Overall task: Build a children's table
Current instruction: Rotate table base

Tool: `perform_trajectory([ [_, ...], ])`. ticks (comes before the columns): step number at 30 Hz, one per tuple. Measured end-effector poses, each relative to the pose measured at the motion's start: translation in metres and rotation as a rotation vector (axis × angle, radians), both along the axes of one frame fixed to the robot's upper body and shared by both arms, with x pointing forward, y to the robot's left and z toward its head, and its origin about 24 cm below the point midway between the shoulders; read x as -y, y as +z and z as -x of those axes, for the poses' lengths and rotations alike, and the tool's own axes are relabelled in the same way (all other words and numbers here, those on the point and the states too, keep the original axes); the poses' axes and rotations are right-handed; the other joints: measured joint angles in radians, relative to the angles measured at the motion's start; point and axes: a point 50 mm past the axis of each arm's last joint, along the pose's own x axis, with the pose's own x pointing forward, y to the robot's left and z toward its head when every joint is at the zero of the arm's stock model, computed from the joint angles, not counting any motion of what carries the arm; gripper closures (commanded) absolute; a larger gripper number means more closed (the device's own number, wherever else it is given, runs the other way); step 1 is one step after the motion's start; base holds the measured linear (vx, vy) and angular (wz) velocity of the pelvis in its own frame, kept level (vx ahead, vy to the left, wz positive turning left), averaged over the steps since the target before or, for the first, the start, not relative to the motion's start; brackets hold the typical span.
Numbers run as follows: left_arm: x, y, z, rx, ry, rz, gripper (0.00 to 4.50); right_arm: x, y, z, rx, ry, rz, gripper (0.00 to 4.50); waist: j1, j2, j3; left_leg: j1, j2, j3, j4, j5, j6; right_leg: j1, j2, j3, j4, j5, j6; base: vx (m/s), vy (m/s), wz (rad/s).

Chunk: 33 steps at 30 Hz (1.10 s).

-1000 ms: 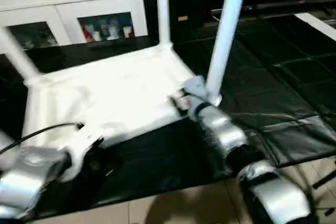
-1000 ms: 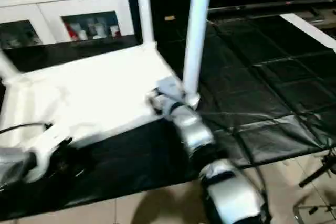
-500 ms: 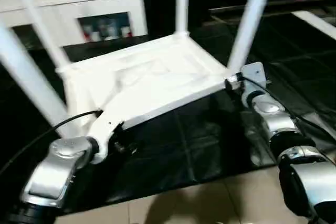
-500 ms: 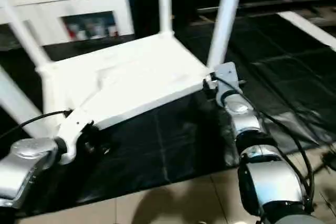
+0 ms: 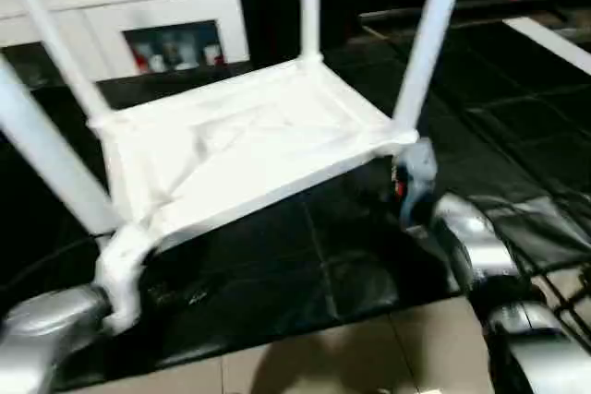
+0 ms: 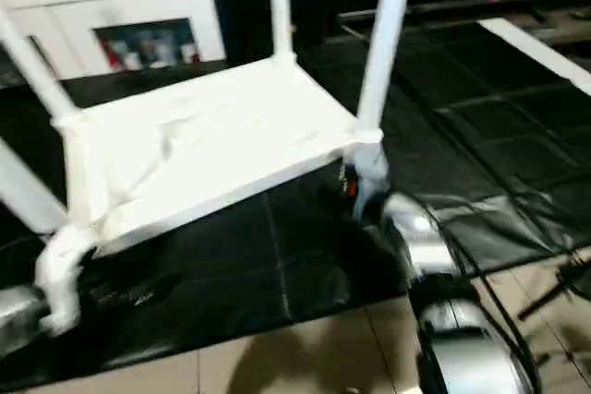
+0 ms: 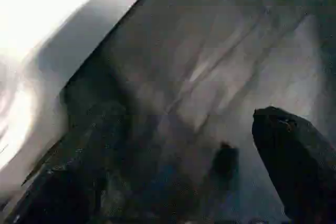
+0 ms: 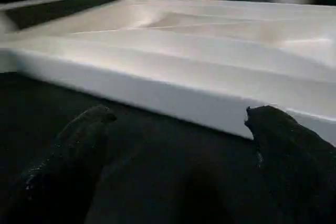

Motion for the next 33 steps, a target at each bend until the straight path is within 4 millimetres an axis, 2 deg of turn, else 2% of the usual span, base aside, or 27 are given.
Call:
perform_trajectory([
  [7, -0.054, 0.02, 0.011, -0.035, 0.112, -0.095, 0.09, -0.009, -0.003, 0.028, -0.084, 0.257, -0.027, 0.0, 0.003, -0.001, -0.001, 0.002, 0.001, 0.0, 0.0, 0.0, 0.0, 0.002, 0.0, 0.0, -0.001, 0.0, 0.0, 0.0, 0.0, 0.0],
  [12, -0.072, 0.038, 0.001, 0.079, 0.173, -0.118, 0.09, -0.019, 0.001, 0.041, -0.152, 0.398, -0.084, 0.0, 0.012, -0.003, -0.001, 0.002, 0.001, 0.0, -0.001, 0.0, 0.0, 0.002, 0.0, 0.001, -0.001, 0.0, 0.0, 0.0, 0.0, 0.0],
  [13, -0.071, 0.045, -0.006, 0.138, 0.183, -0.088, 0.09, -0.021, 0.004, 0.044, -0.157, 0.42, -0.09, 0.0, 0.021, -0.003, -0.002, 0.003, 0.001, 0.0, -0.001, 0.0, 0.0, 0.002, 0.0, 0.001, 0.0, 0.0, 0.0, 0.0, 0.0, 0.0],
  [15, -0.068, 0.053, -0.016, 0.22, 0.177, -0.047, 0.09, -0.023, 0.006, 0.045, -0.159, 0.441, -0.094, 0.0, 0.028, -0.004, -0.002, 0.006, 0.0, 0.001, -0.001, 0.0, -0.001, 0.005, 0.0, 0.001, -0.001, 0.0, 0.0, 0.0, 0.0, 0.0],
  [26, -0.052, 0.054, -0.043, 0.347, 0.17, 0.065, 0.09, -0.028, 0.009, 0.048, -0.173, 0.458, -0.092, 0.0, 0.027, -0.005, -0.003, 0.012, 0.001, 0.002, -0.001, 0.0, -0.002, 0.01, 0.0, 0.002, 0.0, 0.0, 0.0, 0.0, 0.0, 0.0],
  [29, -0.04, 0.05, -0.047, 0.35, 0.143, 0.136, 0.09, -0.031, 0.005, 0.044, -0.149, 0.399, -0.059, 0.0, 0.025, -0.006, -0.003, 0.013, 0.001, 0.002, -0.002, 0.0, -0.002, 0.01, 0.0, 0.002, 0.0, 0.0, 0.0, 0.0, 0.0, 0.0],
  [33, -0.017, 0.047, -0.049, 0.341, 0.078, 0.218, 0.09, -0.032, -0.007, 0.026, -0.109, 0.187, 0.032, 0.0, 0.026, -0.005, -0.003, 0.013, 0.0, 0.003, -0.002, 0.001, -0.003, 0.01, 0.0, 0.002, 0.0, 0.0, 0.0, 0.0, 0.0, 0.0],
])
